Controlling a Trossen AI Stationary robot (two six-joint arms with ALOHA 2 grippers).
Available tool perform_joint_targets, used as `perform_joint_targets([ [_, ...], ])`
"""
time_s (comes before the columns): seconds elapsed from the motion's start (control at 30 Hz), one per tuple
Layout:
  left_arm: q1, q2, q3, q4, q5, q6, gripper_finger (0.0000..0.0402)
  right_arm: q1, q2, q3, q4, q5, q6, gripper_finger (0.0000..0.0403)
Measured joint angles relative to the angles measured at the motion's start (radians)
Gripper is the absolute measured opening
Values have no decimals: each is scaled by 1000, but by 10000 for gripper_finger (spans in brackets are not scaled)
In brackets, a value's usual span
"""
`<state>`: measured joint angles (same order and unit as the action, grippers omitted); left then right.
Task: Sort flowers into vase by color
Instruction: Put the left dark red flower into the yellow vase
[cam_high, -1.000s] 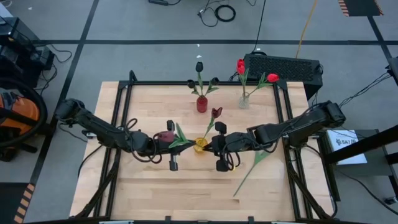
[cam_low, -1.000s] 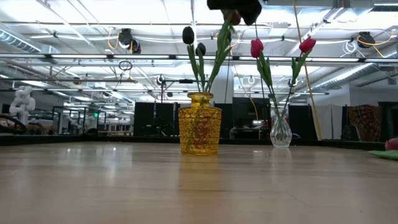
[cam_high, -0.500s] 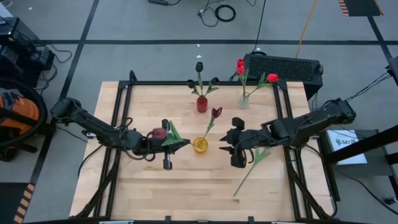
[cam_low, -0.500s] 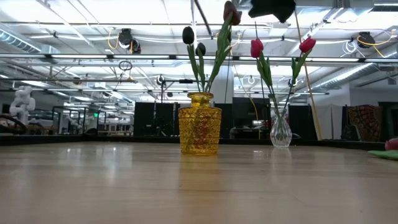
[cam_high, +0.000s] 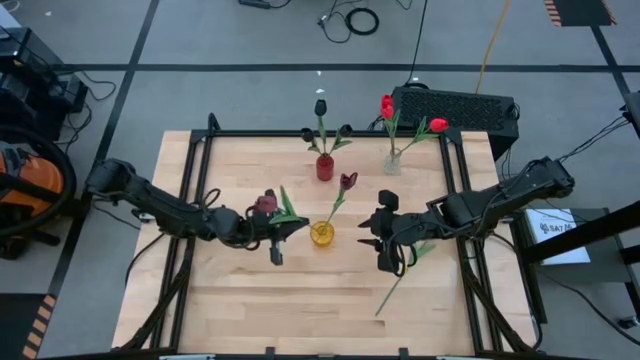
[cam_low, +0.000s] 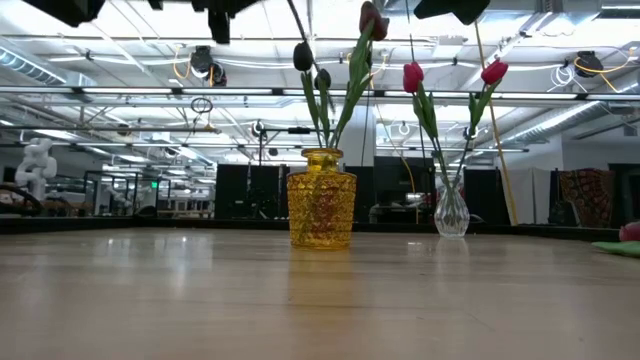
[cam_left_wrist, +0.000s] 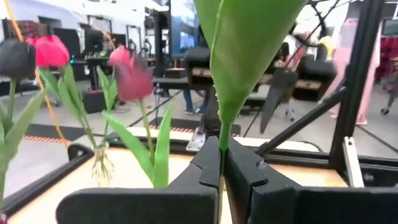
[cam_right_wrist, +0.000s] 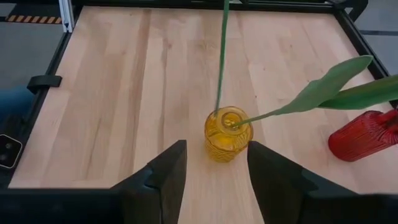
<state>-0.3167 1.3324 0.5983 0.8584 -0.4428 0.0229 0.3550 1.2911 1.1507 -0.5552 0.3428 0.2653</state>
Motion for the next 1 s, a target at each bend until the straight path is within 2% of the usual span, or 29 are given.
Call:
perform_joint_targets([
  [0.17, 20, 59, -26, 105, -6, -18, 10, 0, 0, 0, 2, 0, -12, 162],
  [0.53, 56, 103, -50, 93, -45, -69, 12, 0, 0, 0, 0, 0, -16, 162],
  [1.0, 13, 59, -49, 118, -38, -17, 13, 0, 0, 0, -3, -2, -16, 162],
])
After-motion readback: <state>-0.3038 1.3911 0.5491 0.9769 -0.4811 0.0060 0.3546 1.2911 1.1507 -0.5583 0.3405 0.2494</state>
